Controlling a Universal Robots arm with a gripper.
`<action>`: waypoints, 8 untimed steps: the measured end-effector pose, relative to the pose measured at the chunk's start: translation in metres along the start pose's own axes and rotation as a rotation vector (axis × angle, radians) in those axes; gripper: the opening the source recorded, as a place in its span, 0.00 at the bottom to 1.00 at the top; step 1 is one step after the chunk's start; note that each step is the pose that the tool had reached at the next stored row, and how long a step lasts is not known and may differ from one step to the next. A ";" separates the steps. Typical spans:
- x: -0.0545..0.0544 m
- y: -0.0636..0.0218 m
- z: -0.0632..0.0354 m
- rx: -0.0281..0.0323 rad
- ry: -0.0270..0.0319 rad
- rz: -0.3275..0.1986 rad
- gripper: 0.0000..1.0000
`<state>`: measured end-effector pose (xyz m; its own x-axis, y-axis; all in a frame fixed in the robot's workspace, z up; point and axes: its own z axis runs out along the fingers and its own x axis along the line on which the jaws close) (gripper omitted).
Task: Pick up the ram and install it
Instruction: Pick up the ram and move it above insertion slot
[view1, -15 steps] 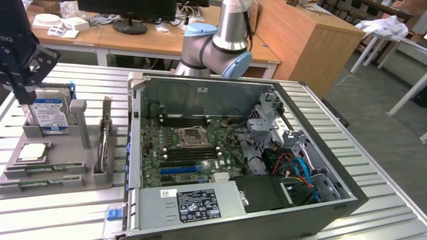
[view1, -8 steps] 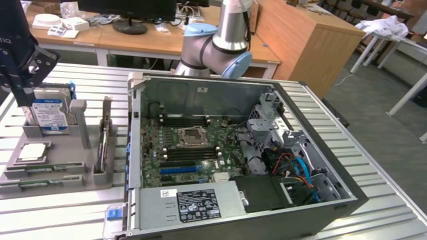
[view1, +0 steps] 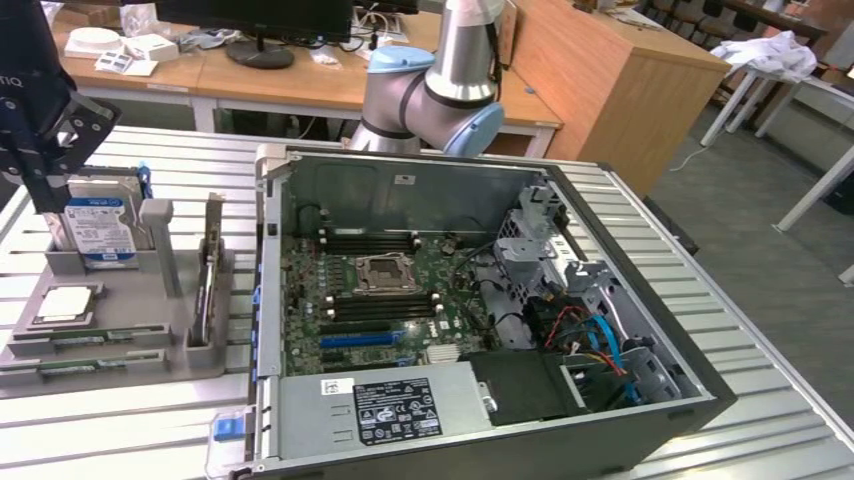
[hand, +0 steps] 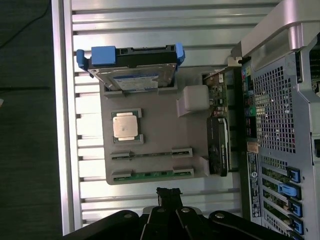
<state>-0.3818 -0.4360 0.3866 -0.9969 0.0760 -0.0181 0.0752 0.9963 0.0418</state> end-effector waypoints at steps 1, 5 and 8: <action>0.000 0.0000 0.0000 0.0000 0.0000 0.000 0.11; 0.000 0.0000 0.0000 -0.0001 0.0006 -0.011 0.11; 0.000 0.0000 0.0002 -0.0010 0.0023 -0.054 0.11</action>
<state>-0.3818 -0.4360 0.3865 -0.9996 0.0216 -0.0181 0.0209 0.9989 0.0418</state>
